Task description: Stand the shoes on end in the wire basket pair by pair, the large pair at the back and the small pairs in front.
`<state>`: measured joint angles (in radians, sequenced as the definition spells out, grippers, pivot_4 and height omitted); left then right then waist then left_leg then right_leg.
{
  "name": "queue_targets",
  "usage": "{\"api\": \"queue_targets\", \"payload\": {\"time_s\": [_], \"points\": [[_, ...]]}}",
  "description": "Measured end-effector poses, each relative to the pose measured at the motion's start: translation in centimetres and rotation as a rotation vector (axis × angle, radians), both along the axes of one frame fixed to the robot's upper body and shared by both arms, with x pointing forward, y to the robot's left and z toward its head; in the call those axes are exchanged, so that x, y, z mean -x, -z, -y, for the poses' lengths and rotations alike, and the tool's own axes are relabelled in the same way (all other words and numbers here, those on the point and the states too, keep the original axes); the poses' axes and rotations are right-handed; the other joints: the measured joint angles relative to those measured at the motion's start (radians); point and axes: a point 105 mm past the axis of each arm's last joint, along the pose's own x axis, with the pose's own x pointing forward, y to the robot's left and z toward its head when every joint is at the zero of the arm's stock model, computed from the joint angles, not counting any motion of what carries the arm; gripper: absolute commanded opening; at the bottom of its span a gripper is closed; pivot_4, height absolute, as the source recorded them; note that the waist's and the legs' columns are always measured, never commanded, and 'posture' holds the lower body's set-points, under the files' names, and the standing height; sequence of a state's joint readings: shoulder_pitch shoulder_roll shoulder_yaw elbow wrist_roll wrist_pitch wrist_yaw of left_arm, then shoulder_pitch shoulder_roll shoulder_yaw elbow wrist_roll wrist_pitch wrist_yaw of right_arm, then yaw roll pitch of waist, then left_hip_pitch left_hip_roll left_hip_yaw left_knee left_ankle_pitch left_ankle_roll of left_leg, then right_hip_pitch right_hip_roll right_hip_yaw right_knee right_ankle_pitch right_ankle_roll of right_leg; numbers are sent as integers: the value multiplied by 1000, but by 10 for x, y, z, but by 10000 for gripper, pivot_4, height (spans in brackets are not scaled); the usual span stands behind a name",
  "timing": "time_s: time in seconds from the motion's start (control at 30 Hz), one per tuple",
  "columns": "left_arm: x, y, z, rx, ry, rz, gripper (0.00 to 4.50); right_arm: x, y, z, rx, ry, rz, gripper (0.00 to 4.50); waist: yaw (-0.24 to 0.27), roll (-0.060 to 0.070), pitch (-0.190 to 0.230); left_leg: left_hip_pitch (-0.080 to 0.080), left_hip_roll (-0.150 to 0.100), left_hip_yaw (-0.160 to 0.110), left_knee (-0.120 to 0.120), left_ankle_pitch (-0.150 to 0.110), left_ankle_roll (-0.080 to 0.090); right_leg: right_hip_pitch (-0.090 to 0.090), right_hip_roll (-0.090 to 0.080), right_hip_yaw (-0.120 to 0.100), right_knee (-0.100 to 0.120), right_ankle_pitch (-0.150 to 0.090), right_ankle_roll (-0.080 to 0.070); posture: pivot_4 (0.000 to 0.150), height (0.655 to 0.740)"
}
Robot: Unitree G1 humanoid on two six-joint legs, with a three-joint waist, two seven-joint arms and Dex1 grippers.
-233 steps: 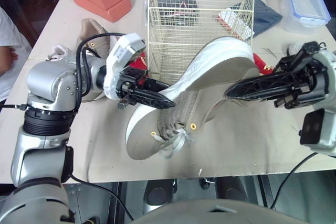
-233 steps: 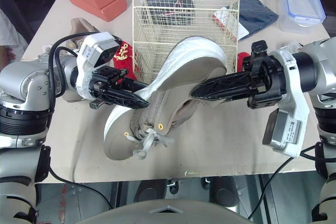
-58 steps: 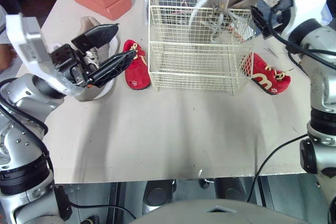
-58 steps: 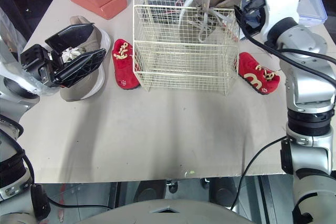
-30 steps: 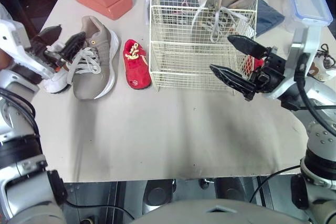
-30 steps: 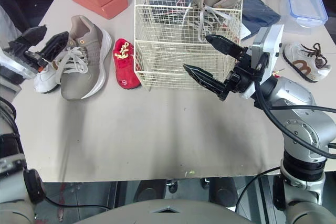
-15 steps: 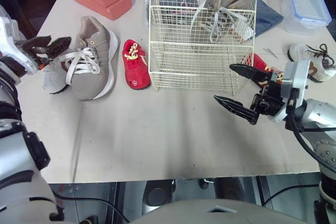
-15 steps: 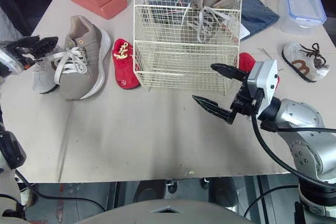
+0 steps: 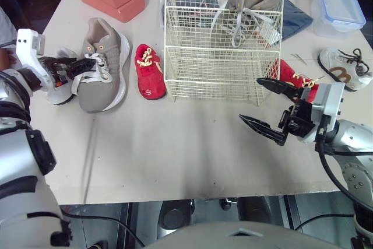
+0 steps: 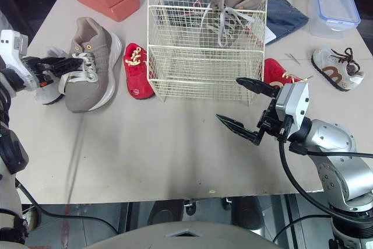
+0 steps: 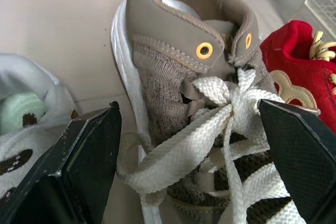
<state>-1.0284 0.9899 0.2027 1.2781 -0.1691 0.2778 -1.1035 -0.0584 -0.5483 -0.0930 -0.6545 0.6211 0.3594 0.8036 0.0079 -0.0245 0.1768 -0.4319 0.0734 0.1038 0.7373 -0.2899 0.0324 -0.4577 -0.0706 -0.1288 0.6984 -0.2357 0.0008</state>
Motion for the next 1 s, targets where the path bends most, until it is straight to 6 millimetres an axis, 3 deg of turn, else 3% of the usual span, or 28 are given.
{"api": "queue_targets", "payload": {"time_s": [0.17, 0.23, 0.27, 0.37, 0.7, 1.0], "points": [[-3, -1, -2, -13, -32, -8, 28716, 0, -2, -1, -8, -9, 13, 45000, 3, 0, 0, 0, 0, 1, 1, 0, 0, 0, 0, 1, 0, 0, -1, 1500, 6860], [-4, 0, 0, -3, -34, -14, 17076, 0, -2, -1, -10, -10, 16, 45000, 4, 0, 0, 0, 0, 1, 1, 0, 0, 0, 0, 0, 0, 0, -1, 1500, 6860], [-4, 0, 0, 0, -34, -17, 15051, 0, -3, -1, -10, -10, 18, 45000, 4, 0, 0, 0, 0, 1, 1, 0, 0, 0, 0, 0, 0, 0, -1, 1500, 6860], [-5, 1, 0, 11, -43, -25, 1442, 0, -3, -2, -14, -13, 23, 45000, 4, 0, 0, 0, 0, 1, 1, 0, 0, 0, 0, 1, 1, 0, -1, 1500, 6860], [-7, 2, 0, 44, -64, 3, 420, 2, -6, -2, -29, -30, 39, 45000, 6, -1, -1, 1, 0, 1, 2, 0, 0, 0, -1, 1, 3, 0, -1, 1500, 6860], [2, 10, 0, 214, -36, 73, 420, 0, -4, -1, -32, -24, 28, 45000, 4, -1, -1, 0, 0, 1, 3, 0, 0, 0, -1, 1, 3, 1, -1, 1500, 6860]]}}
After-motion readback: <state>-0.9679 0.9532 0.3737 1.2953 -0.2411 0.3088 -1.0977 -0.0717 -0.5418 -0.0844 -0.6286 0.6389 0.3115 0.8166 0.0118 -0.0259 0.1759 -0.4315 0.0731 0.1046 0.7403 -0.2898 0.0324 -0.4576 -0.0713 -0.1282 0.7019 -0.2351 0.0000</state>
